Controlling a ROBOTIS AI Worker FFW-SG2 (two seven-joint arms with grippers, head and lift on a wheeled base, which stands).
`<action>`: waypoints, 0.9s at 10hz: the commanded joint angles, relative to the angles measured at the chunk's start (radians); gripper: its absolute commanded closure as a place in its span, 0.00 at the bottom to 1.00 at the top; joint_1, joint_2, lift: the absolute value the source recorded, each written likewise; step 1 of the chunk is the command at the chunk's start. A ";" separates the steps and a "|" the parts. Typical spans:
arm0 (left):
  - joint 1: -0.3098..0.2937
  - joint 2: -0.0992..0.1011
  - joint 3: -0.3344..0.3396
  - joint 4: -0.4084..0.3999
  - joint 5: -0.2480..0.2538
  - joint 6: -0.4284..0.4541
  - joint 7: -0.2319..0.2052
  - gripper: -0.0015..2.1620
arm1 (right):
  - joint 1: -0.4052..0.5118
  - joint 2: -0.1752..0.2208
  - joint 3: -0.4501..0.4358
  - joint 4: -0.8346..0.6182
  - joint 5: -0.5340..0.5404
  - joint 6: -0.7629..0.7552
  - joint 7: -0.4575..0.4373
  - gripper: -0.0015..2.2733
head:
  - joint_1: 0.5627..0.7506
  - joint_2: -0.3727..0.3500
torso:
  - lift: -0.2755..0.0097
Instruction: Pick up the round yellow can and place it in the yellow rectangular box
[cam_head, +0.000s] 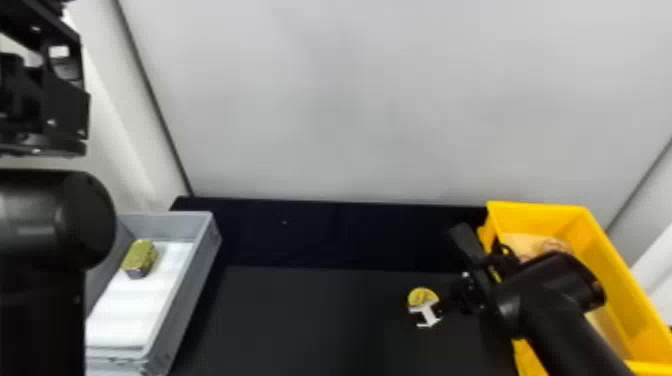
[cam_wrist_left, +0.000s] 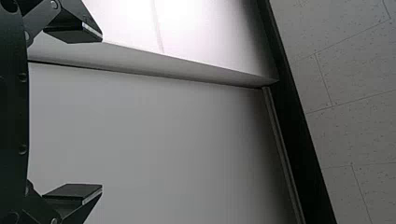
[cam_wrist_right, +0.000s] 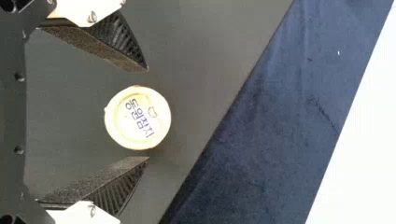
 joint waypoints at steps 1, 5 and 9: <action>-0.002 0.000 -0.002 0.001 0.000 -0.001 0.000 0.07 | -0.001 0.000 -0.001 0.005 -0.004 -0.007 -0.007 0.05 | 0.53 0.59 | 0.96; 0.000 -0.003 -0.002 0.001 0.000 -0.001 0.000 0.07 | -0.004 0.002 -0.002 0.022 -0.005 -0.017 -0.011 0.08 | 0.53 0.59 | 0.96; -0.002 -0.003 -0.002 0.001 0.000 0.000 0.000 0.07 | -0.008 0.000 0.002 0.015 -0.007 -0.006 -0.011 0.31 | 0.53 0.59 | 0.96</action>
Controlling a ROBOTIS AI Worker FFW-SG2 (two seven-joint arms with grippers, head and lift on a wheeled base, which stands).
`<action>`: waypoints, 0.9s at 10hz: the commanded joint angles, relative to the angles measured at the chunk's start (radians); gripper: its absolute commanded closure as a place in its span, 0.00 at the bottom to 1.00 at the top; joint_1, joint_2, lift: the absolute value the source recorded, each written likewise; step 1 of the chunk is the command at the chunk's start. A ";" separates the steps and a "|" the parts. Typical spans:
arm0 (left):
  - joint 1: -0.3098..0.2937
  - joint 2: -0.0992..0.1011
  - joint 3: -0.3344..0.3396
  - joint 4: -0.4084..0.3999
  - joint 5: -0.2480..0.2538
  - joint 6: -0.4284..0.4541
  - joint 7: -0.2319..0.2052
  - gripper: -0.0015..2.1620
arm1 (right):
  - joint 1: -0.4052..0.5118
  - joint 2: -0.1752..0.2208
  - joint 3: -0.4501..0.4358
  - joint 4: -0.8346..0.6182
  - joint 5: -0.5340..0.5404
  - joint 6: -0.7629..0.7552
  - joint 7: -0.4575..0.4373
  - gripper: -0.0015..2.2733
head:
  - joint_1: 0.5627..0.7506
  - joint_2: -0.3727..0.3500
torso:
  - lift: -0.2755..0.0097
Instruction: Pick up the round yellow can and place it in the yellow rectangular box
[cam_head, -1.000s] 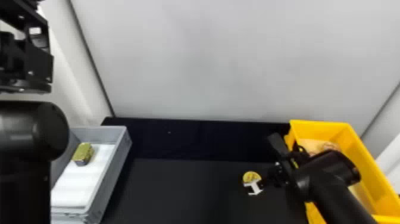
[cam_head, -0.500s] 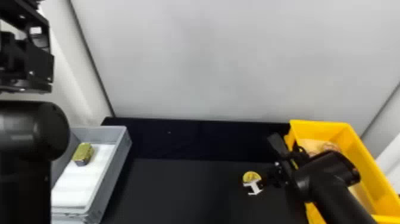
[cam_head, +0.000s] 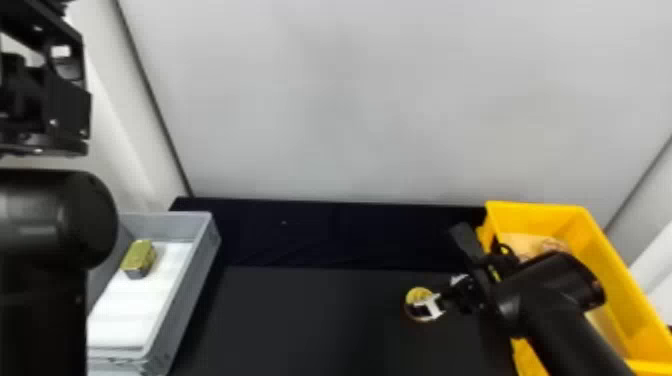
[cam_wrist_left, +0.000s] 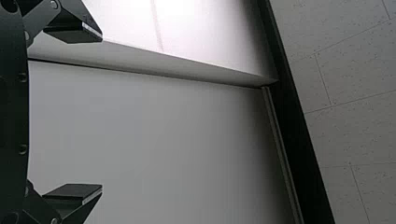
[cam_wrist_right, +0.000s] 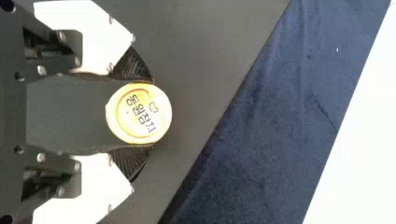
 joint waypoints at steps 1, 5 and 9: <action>0.000 0.000 -0.001 0.000 0.000 0.001 0.000 0.07 | -0.001 -0.001 0.000 -0.003 -0.001 0.001 0.004 0.32 | 0.53 0.59 | 0.96; 0.000 0.000 -0.003 0.000 0.000 0.004 0.000 0.07 | -0.003 -0.001 0.000 -0.007 -0.001 -0.005 0.008 0.32 | 0.53 0.59 | 0.96; 0.004 0.002 0.003 -0.005 0.000 0.012 -0.002 0.07 | 0.045 -0.013 0.005 -0.158 -0.001 0.075 0.036 0.32 | 0.53 0.59 | 0.96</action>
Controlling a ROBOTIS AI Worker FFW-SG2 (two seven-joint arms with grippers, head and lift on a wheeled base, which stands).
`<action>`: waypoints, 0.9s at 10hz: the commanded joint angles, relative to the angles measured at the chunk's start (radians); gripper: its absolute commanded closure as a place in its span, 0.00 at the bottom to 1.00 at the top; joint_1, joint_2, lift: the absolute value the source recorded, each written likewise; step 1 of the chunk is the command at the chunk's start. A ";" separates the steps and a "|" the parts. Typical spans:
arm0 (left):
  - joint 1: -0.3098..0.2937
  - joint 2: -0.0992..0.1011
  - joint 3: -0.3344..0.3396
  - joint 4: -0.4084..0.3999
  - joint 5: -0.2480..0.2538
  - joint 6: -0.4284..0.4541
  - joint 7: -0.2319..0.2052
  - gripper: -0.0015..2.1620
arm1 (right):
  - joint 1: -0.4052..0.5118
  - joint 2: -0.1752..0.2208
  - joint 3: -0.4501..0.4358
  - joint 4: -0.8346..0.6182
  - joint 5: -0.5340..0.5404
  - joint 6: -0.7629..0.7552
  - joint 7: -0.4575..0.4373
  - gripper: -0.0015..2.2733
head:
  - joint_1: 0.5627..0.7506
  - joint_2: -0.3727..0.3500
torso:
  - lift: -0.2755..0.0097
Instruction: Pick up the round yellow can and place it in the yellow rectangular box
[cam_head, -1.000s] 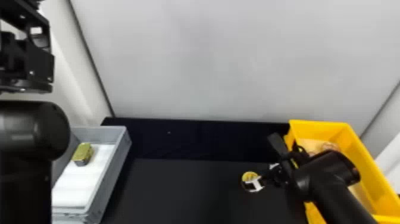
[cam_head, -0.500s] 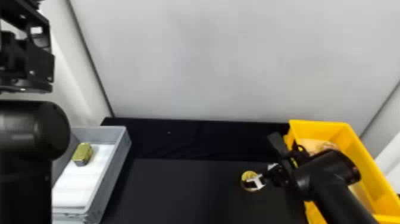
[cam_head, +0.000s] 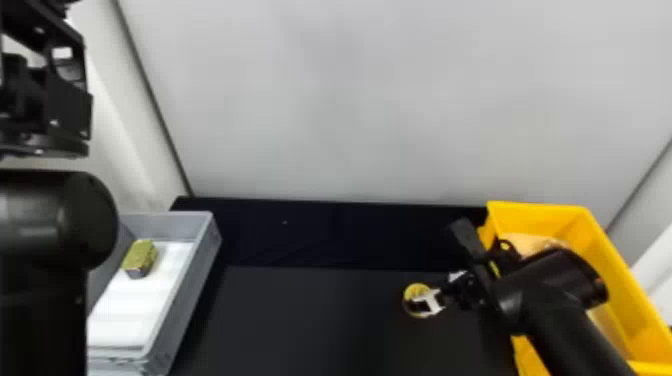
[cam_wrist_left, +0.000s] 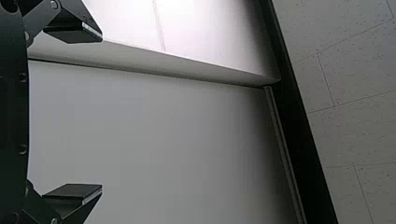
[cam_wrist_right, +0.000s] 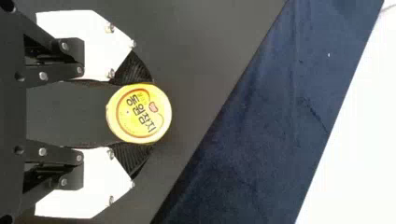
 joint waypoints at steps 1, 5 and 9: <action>0.005 0.002 0.006 -0.006 0.000 0.006 0.000 0.07 | 0.037 -0.013 0.003 -0.138 -0.006 0.058 0.018 0.32 | 0.53 0.59 | 0.96; 0.017 0.004 0.015 -0.015 0.000 0.017 0.000 0.07 | 0.101 -0.042 0.006 -0.363 -0.017 0.152 0.033 0.32 | 0.53 0.59 | 0.96; 0.023 0.004 0.016 -0.025 -0.005 0.029 0.000 0.07 | 0.118 -0.056 -0.009 -0.532 -0.012 0.201 0.038 0.32 | 0.53 0.59 | 0.96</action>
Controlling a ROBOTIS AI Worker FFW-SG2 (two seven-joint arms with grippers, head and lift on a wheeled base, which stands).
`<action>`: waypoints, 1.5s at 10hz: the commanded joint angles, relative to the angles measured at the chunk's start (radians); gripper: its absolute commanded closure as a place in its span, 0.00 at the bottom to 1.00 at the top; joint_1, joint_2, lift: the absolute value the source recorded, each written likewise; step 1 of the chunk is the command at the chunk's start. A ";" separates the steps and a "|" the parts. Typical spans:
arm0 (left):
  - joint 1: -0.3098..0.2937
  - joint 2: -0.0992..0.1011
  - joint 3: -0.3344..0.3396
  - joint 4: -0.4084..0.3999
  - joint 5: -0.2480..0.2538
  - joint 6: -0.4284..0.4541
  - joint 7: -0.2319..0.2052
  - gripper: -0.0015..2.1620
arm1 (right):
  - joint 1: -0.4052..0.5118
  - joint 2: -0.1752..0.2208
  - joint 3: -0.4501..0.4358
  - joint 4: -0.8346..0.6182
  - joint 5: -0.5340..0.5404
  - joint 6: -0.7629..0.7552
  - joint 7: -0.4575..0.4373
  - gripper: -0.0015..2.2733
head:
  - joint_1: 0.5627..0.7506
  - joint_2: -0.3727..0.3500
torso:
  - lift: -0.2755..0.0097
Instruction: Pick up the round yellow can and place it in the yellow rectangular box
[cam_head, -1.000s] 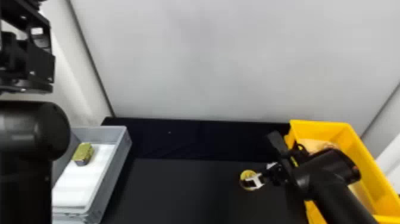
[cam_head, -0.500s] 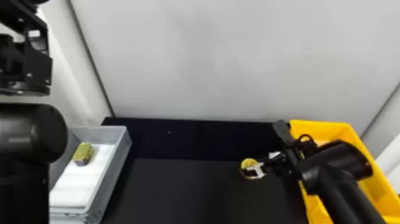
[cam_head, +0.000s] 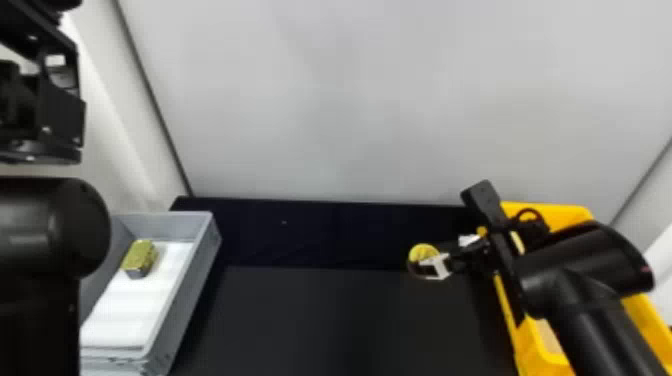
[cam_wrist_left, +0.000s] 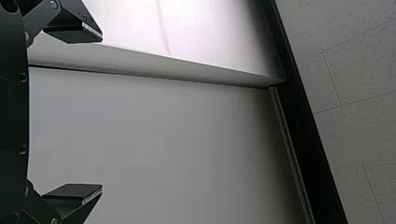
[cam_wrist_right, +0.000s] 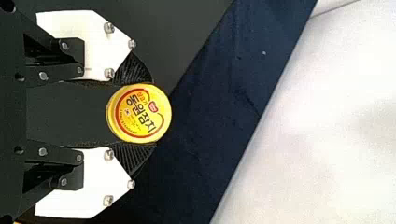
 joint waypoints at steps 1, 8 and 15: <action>0.004 -0.001 0.001 -0.006 -0.001 0.009 0.000 0.07 | 0.020 -0.006 -0.021 -0.151 0.018 0.042 0.002 0.32 | 0.53 0.59 | 0.96; 0.003 0.004 0.006 -0.025 -0.006 0.036 0.000 0.07 | -0.016 -0.049 -0.150 -0.476 0.130 0.167 0.005 0.32 | 0.53 0.59 | 0.96; 0.000 0.012 0.013 -0.043 -0.010 0.053 -0.002 0.07 | 0.004 -0.095 -0.280 -0.529 0.208 0.185 0.004 0.32 | 0.53 0.59 | 0.96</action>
